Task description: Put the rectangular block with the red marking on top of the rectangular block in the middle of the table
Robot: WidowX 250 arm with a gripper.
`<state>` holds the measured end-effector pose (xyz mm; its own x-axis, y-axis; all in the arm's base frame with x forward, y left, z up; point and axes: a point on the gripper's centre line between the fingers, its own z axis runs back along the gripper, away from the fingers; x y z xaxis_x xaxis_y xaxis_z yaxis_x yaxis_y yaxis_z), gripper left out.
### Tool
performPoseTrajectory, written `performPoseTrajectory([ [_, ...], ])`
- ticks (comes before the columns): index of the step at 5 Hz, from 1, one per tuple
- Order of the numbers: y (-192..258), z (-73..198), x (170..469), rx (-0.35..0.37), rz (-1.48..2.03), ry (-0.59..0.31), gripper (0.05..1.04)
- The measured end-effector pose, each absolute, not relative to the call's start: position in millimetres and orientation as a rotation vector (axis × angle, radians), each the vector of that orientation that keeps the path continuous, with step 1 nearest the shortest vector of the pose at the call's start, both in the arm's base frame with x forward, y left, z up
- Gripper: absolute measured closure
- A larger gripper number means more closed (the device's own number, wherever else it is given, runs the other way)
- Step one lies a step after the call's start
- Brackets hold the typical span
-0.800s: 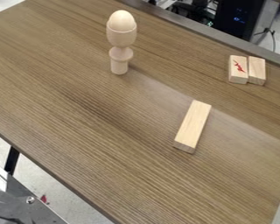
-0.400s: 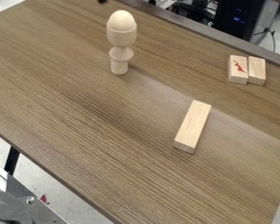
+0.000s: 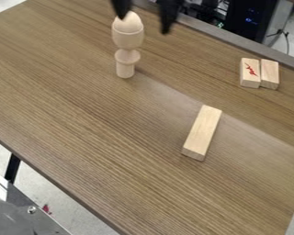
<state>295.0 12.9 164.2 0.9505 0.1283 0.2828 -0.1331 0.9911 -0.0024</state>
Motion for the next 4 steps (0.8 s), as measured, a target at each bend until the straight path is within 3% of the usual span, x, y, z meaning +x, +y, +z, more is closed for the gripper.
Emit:
performPoseTrajectory([
  [2, -26.2, 119.2, 341.5, 0.045, 0.195, -0.231, 0.083],
  [4, -41.6, 83.8, 381.3, 0.028, 0.363, -0.274, 0.083],
])
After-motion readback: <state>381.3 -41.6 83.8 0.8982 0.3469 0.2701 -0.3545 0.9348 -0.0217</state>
